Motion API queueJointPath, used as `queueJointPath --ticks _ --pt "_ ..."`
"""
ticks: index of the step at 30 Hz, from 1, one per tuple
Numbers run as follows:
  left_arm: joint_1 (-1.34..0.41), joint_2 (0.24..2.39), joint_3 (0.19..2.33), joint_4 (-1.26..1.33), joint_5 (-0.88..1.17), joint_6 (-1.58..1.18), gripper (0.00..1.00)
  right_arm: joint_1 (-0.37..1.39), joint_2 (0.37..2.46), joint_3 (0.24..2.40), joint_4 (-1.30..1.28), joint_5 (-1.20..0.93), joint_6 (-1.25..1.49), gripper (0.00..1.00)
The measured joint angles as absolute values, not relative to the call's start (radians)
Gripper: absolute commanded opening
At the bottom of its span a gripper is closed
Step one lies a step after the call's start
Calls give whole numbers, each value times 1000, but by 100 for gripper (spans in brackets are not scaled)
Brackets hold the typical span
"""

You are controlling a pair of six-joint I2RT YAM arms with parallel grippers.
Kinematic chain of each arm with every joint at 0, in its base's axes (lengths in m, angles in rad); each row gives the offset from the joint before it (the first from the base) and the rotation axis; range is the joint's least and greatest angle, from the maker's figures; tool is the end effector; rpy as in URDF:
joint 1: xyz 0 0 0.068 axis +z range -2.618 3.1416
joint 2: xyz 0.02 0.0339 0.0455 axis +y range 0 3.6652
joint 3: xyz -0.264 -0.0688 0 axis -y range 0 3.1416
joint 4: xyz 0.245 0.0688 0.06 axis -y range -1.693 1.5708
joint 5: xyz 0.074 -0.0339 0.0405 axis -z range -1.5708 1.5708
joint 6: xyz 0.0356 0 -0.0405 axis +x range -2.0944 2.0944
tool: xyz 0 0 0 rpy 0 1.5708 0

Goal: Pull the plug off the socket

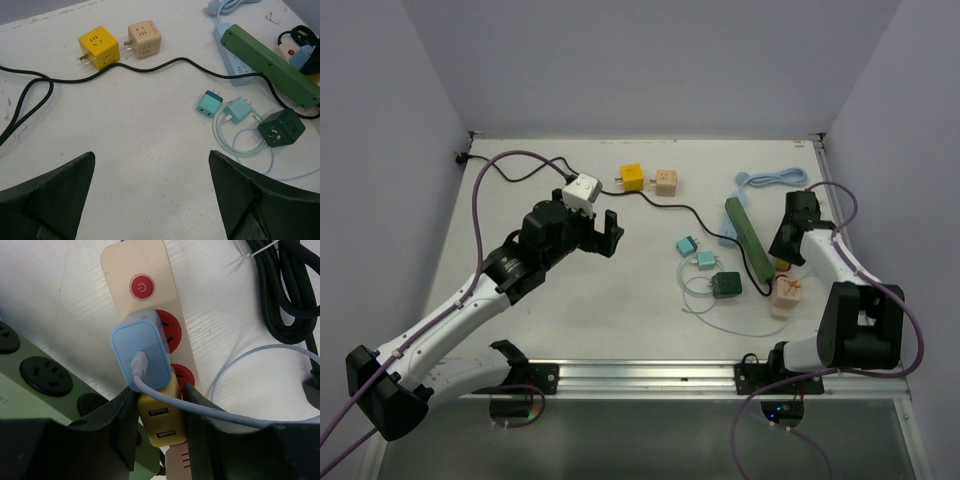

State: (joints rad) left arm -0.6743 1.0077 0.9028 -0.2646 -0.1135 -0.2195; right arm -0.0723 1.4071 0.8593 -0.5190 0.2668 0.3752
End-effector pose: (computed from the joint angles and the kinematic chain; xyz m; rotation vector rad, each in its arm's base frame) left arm 0.1830 -0.1411 0.3313 0.3689 1.9337 -0.4816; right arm 0.2683 -0.0288 0.2027 0.6632 2.5103 -0.2434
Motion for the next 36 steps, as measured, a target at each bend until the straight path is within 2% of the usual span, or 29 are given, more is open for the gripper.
queueJointPath --ticks 1,4,21,29,36 --pt "-674 1008 903 -264 -114 -219 99 -72 1407 865 -527 268 374 3" --pt "-674 1008 903 -265 -119 -216 99 -73 1401 889 -553 276 368 0" --pt "-674 1028 903 -264 -141 -215 100 -73 1201 1045 -688 337 328 0" --pt "-673 1061 903 -260 -118 -222 100 -73 1131 1045 -716 251 349 0" --pt "-669 1107 903 -201 34 -298 100 -73 1072 1044 -714 104 388 0"
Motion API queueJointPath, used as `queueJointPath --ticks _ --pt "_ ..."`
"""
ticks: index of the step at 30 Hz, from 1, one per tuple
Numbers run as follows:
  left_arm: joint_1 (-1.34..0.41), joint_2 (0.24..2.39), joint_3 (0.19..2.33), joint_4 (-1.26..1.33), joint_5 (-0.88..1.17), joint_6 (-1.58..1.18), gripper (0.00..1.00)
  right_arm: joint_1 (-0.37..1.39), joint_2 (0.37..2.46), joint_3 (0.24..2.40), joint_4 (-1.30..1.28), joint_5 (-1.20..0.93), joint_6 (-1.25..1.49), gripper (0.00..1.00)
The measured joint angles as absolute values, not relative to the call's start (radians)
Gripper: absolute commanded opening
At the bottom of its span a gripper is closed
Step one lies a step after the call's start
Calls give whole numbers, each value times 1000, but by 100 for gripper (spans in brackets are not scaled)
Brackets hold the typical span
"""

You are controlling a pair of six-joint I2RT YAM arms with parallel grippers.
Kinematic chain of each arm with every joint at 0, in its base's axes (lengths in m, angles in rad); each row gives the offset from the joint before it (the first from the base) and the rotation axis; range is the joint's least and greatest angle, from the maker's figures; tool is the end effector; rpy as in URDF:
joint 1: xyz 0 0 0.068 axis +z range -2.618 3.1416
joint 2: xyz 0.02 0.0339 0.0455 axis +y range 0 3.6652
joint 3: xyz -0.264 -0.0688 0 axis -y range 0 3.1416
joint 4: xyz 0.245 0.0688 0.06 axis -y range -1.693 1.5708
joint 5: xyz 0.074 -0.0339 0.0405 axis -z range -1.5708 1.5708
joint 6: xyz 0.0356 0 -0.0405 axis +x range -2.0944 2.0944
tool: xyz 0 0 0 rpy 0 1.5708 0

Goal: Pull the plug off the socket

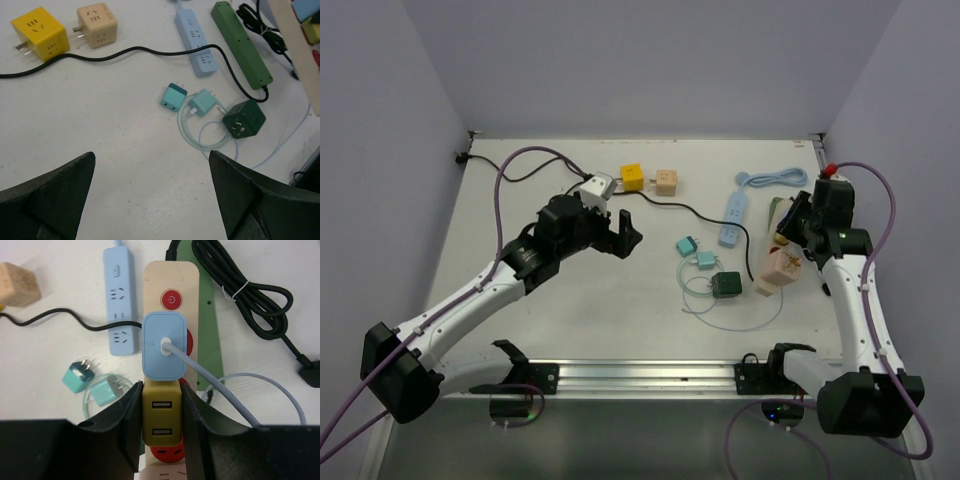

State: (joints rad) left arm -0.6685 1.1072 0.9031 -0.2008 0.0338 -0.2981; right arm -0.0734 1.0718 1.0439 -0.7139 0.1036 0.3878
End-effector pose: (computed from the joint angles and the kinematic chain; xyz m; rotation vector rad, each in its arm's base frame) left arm 0.1992 -0.1588 0.3156 0.3972 1.9968 -0.6543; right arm 0.2200 -0.0199 0.3245 0.5786 2.2343 0.0408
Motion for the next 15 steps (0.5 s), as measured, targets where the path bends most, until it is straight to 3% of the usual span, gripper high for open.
queueJointPath --ticks 8,15 --pt "-673 1243 885 10 259 -439 100 -73 1028 867 -559 -128 456 0" --pt "-762 1383 872 128 299 -493 100 -74 968 704 -436 -258 517 1"
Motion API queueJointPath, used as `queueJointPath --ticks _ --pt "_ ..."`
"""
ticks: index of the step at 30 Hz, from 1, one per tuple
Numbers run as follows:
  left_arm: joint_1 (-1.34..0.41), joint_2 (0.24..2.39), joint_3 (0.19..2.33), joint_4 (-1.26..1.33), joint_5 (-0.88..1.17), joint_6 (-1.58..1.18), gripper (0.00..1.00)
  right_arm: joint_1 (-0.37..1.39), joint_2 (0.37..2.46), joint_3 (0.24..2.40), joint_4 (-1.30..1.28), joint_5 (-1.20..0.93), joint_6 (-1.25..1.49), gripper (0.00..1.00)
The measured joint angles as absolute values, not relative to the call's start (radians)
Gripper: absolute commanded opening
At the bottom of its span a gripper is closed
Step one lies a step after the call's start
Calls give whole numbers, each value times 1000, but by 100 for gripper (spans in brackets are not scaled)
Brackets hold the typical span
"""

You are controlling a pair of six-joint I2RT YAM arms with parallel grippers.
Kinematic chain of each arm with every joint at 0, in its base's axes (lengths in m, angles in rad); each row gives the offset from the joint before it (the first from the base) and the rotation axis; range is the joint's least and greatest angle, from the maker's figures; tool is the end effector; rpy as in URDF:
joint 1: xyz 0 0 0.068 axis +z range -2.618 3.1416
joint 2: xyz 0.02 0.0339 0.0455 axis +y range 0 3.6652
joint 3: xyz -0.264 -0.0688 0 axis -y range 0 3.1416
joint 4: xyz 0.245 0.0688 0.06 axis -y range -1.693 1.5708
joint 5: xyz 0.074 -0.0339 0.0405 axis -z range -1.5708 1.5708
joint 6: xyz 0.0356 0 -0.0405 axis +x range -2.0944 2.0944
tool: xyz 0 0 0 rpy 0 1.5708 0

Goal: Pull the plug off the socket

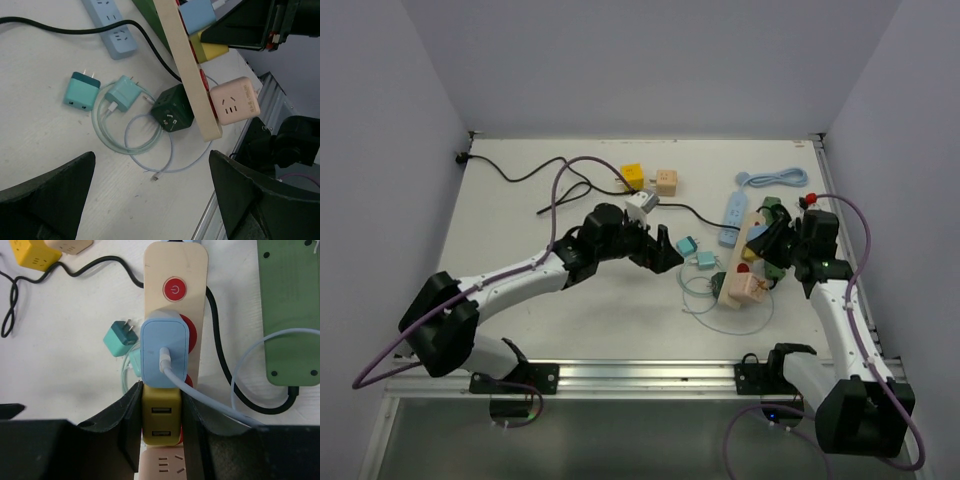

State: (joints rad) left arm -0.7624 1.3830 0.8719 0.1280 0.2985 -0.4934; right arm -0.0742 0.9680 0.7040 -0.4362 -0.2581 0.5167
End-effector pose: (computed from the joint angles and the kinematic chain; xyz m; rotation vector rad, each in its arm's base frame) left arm 0.2198 -0.2244 0.2650 0.4923 2.0499 -1.0871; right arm 0.2055 -0.0062 0.2551 0.5354 2.2345 0.5245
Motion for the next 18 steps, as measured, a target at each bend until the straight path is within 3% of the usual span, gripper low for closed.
queueJointPath --ticks 9,18 --pt "-834 1680 944 251 357 -543 98 -74 900 623 -350 -330 539 1" --pt "-867 1832 1099 370 415 -604 96 -74 863 577 -308 -340 545 1"
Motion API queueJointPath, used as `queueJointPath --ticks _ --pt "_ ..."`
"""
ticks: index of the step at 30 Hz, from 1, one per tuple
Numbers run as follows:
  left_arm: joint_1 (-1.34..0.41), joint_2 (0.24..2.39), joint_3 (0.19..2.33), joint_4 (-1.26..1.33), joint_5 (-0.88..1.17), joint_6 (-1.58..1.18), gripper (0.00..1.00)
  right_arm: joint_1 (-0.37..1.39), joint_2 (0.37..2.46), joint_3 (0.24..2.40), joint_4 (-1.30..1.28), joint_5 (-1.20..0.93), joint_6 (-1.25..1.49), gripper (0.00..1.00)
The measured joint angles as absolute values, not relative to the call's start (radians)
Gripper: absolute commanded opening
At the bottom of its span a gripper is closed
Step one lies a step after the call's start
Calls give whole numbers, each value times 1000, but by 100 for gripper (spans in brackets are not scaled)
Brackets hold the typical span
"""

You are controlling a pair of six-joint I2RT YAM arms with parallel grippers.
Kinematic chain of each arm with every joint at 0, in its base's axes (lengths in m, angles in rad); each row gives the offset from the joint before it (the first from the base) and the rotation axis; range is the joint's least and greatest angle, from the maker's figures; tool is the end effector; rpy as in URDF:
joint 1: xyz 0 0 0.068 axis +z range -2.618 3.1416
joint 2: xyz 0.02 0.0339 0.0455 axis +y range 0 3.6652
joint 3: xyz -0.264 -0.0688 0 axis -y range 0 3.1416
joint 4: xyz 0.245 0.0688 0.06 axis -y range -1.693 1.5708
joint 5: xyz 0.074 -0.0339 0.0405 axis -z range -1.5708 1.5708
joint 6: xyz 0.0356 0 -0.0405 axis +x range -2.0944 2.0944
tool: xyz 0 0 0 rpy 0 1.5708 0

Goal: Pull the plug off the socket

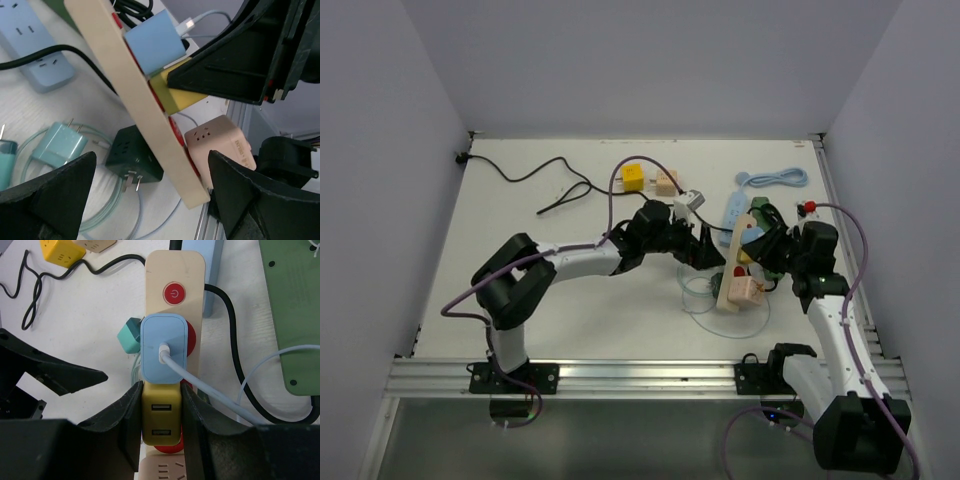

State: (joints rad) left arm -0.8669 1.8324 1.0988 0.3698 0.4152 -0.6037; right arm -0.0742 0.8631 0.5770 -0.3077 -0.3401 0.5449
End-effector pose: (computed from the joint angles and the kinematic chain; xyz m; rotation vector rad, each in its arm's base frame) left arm 0.2544 -0.3219 0.2111 0.5890 2.0815 -1.3243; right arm 0.1899 -0.0022 0.2423 0.4760 2.1434 0.6361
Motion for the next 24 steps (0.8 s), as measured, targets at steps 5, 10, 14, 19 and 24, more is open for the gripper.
queueJointPath --ticks 5,10,14,19,24 --pt "-899 1912 1205 384 426 -626 92 -74 860 567 -289 -342 553 0" --pt "-924 1967 1238 376 424 -636 91 -74 840 559 -288 -341 564 0" --pt "-937 2009 1243 370 423 -648 89 -74 817 547 -285 -344 579 0" --pt "-949 2070 1292 370 418 -664 83 -74 810 537 -279 -363 594 0" --pt "-958 2100 1323 373 420 -682 61 -74 780 514 -271 -369 604 0"
